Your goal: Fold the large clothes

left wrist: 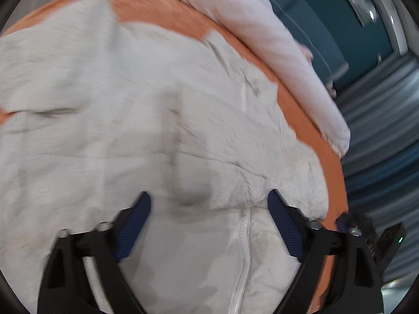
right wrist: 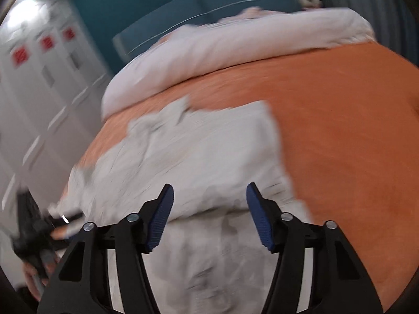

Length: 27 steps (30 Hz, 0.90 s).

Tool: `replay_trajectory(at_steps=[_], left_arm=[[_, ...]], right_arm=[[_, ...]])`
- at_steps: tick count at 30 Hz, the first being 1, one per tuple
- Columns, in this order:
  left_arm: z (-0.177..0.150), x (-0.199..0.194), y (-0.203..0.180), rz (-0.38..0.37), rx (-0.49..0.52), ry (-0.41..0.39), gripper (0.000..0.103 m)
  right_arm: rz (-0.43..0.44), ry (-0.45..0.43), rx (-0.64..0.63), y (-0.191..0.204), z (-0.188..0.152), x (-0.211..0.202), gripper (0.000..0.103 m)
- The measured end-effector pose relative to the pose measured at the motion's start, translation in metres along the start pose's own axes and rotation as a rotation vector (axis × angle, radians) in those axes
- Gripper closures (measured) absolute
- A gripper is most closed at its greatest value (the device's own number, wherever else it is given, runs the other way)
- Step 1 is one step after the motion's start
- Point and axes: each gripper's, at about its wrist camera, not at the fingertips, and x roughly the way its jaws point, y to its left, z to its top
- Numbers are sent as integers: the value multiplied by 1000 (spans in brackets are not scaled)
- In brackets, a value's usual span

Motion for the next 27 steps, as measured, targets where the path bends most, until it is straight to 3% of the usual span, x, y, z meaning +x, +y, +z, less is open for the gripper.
replay_trajectory(at_steps=[1,2,7,10,15,16,19,27], left_arm=[[2,11,-3,7,20,23,77],[6,21,-7,25,40,41,97],[40,2,-19,128,160,-90,100],[61,-10,-18,192,204,-144,100],[53,29,7,270,204,-65,98],[50,36,13,272,198,-57,95],[39,45,28,248,181,-76,89],[28,50,44,189,171,-167,86]], right_arm=[[-7,-9,16,-6,4,0,54],[-14,-14,17,-9,2,0,56],[-6,-32,-65,7,13,19,88],[15,-29,-89,19,18,42,89],[-77,113,-93,9,1,107,93],[-105,148,-90,2,-4,118,100],[-82,176,-38,-14,-12,129,103],[-149,148,-124,-4,-21,132,103]])
